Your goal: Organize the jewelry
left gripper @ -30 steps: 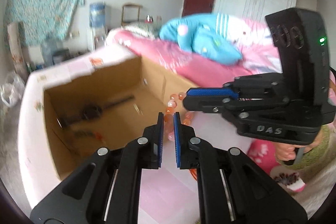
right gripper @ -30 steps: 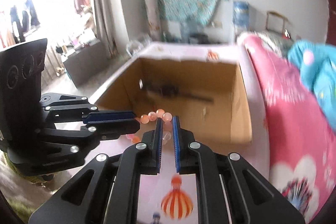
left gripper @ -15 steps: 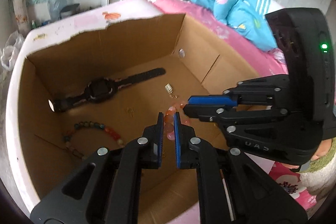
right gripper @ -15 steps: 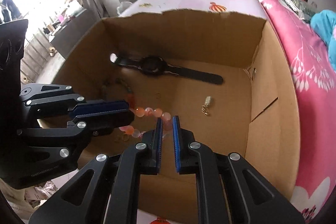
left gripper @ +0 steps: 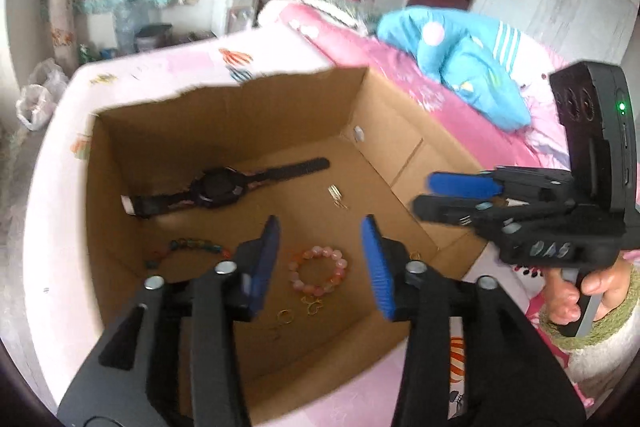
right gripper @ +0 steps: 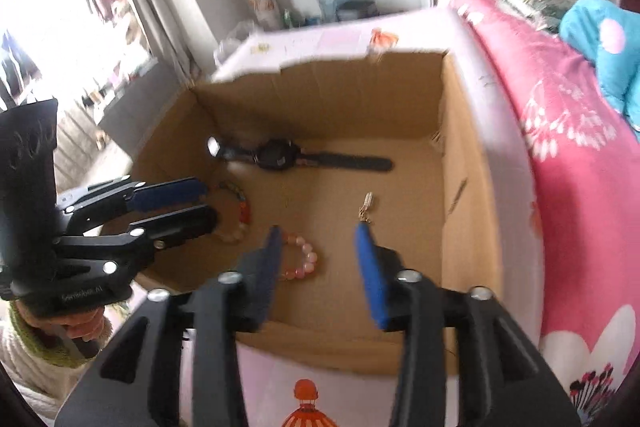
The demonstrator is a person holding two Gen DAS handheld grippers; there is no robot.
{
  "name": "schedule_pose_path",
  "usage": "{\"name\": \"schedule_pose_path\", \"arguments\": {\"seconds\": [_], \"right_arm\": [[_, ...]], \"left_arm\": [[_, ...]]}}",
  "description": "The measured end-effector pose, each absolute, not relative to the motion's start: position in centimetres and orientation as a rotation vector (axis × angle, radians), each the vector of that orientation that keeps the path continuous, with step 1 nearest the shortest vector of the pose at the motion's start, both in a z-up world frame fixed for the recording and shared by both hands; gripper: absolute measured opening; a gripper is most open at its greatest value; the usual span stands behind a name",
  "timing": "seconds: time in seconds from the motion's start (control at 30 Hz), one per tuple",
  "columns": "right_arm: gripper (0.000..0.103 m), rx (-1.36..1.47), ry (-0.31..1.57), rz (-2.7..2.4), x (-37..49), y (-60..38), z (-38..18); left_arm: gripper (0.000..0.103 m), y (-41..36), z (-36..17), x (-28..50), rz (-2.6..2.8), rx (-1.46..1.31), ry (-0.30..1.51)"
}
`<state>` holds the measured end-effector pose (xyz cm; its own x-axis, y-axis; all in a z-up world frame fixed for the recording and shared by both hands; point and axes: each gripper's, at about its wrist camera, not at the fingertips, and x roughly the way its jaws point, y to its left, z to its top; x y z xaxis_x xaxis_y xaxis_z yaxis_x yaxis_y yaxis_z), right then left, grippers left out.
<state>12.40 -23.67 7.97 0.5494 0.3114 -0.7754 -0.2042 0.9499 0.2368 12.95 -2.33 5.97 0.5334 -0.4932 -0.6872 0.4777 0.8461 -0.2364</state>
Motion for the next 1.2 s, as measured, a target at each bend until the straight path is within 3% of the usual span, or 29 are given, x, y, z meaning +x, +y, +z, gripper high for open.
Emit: {"name": "schedule_pose_path", "arguments": {"seconds": [0.07, 0.13, 0.27, 0.53, 1.2], "right_arm": [[0.051, 0.153, 0.899, 0.278, 11.4, -25.0, 8.9], [0.059, 0.215, 0.867, 0.256, 10.4, -26.8, 9.6], [0.067, 0.320, 0.868, 0.227, 9.8, -29.6, 9.0], [0.067, 0.462, 1.041, 0.228, 12.7, -31.5, 3.0], [0.068, 0.399, 1.055, 0.192, 10.5, -28.8, 3.5]], "left_arm": [[0.060, -1.0, 7.1, 12.1, -0.557, -0.042, 0.792], [0.067, 1.0, 8.3, 10.8, -0.533, -0.078, 0.752], [0.087, 5.3, 9.5, 9.0, -0.439, -0.165, 0.698], [0.089, 10.9, 3.0, 10.8, -0.299, -0.516, 0.896], [0.090, 8.3, 2.2, 8.4, -0.375, -0.510, 0.901]]}}
